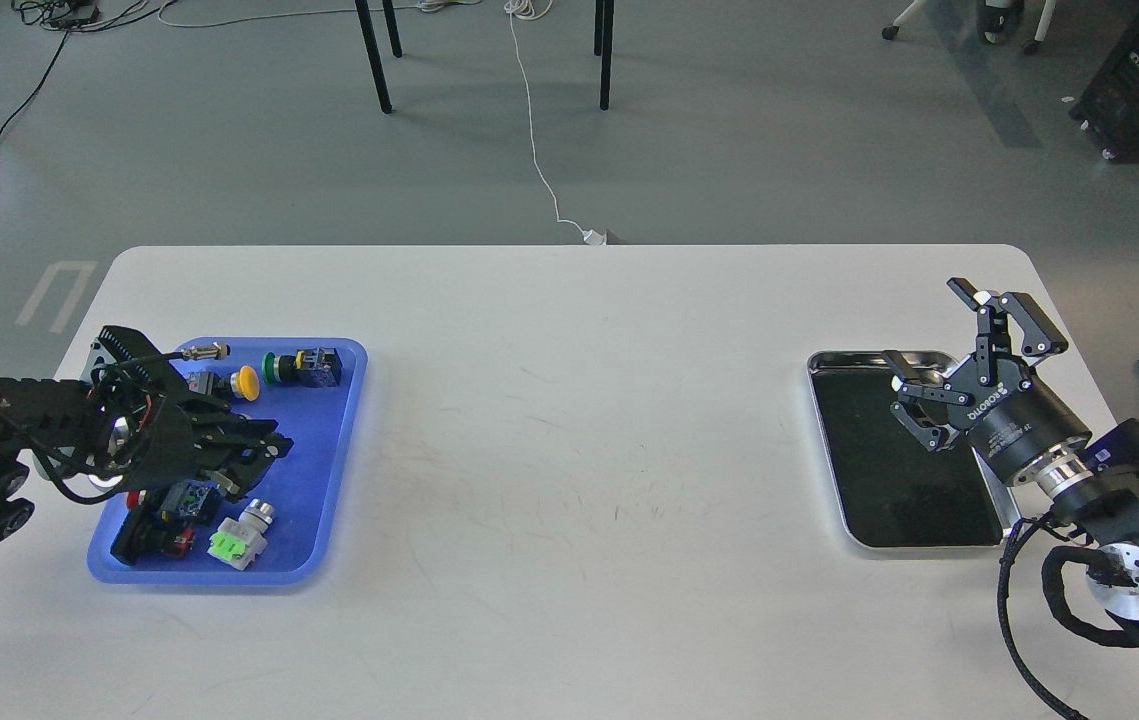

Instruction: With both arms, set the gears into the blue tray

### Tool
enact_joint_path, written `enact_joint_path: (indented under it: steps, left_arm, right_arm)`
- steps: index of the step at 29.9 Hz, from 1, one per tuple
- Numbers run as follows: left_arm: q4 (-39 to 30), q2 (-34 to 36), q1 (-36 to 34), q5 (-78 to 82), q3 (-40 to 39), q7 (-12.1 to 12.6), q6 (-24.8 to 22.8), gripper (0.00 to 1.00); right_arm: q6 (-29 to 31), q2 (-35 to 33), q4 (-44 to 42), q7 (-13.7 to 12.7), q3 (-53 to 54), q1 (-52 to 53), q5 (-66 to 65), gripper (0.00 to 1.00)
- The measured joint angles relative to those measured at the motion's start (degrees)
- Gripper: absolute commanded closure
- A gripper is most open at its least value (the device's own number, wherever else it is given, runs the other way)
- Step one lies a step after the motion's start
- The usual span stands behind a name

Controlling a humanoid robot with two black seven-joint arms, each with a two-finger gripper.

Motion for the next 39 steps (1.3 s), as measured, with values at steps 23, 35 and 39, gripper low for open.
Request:
enact_joint_path:
  steps: [23, 35, 39]
  left_arm:
    - [-4.4, -0.1, -1.5, -7.9, -10.4, 0.0, 3.5, 0.02]
    - [-13.2, -13.3, 13.5, -70.2, -22.5, 0.0, 14.2, 0.02]
    - [-13.2, -19.7, 21.4, -72.8, -31.5, 0.0, 14.7, 0.02]
  right_arm:
    - [-0.2, 0.3, 0.3, 0.0, 0.6, 0.3, 0.1, 0.01]
    - [0.2, 0.6, -0.4, 0.0, -1.5, 1.7, 0.1, 0.01]
    - [0.3, 0.8, -0.4, 0.0, -1.6, 1.8, 0.1, 0.01]
